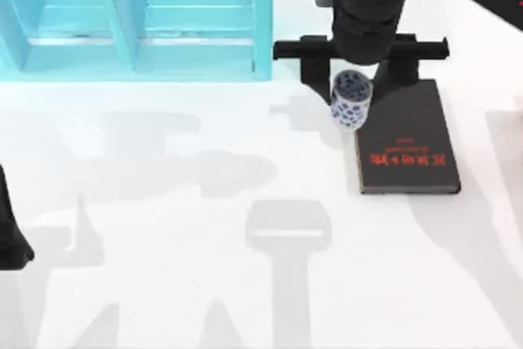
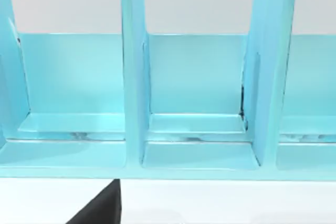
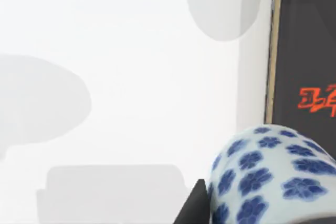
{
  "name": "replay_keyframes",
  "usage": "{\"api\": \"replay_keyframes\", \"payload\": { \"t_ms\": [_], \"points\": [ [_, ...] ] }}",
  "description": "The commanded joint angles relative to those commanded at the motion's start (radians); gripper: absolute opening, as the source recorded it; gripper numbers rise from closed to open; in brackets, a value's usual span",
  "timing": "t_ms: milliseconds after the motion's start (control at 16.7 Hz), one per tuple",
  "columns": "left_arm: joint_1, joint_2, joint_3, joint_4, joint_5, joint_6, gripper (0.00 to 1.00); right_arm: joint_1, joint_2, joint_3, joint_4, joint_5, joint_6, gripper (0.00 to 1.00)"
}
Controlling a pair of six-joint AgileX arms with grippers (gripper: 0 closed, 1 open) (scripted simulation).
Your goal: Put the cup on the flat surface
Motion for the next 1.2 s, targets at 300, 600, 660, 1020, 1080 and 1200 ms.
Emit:
{"api": "replay_keyframes", "payload": {
  "t_ms": [300,600,660,1020,1080,1200],
  "points": [
    [0.000,0.000,0.000,0.000,0.000,0.000,1.00,0.095,-0.037,-0.011,-0.033,0.005,0.087,0.00],
    [0.000,0.000,0.000,0.000,0.000,0.000,1.00,0.088,-0.034,-0.025,-0.014,0.003,0.088,0.00],
    [0.000,0.000,0.000,0.000,0.000,0.000,1.00,0.088,-0.036,-0.048,0.010,0.003,0.088,0.00],
    [0.000,0.000,0.000,0.000,0.000,0.000,1.00,0.093,-0.036,-0.250,0.210,0.004,0.083,0.00],
    [0.000,0.000,0.000,0.000,0.000,0.000,1.00,0.093,-0.034,-0.261,0.220,0.005,0.085,0.00],
    [0.000,0.000,0.000,0.000,0.000,0.000,1.00,0.093,-0.034,-0.262,0.222,0.005,0.086,0.00]
  ]
}}
